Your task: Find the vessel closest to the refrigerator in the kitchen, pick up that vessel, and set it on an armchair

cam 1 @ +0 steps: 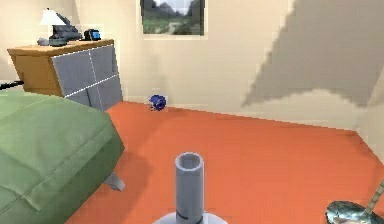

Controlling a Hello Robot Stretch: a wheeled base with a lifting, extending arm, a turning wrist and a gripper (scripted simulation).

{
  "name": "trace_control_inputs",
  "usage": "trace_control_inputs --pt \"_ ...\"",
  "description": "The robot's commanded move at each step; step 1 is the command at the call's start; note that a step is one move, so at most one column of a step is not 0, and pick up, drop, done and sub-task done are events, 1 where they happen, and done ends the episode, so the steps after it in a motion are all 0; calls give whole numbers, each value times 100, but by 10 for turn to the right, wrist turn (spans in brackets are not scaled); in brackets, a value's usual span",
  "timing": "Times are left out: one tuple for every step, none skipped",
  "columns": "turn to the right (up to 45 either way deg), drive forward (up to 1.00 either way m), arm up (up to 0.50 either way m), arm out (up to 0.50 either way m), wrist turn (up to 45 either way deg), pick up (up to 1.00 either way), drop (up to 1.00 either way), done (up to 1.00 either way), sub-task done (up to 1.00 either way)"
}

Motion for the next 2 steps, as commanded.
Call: trace_control_inputs --pt "0 0 0 40 0 0 0 0 0" --pt "0 0 0 0 450 0 0 0 0"
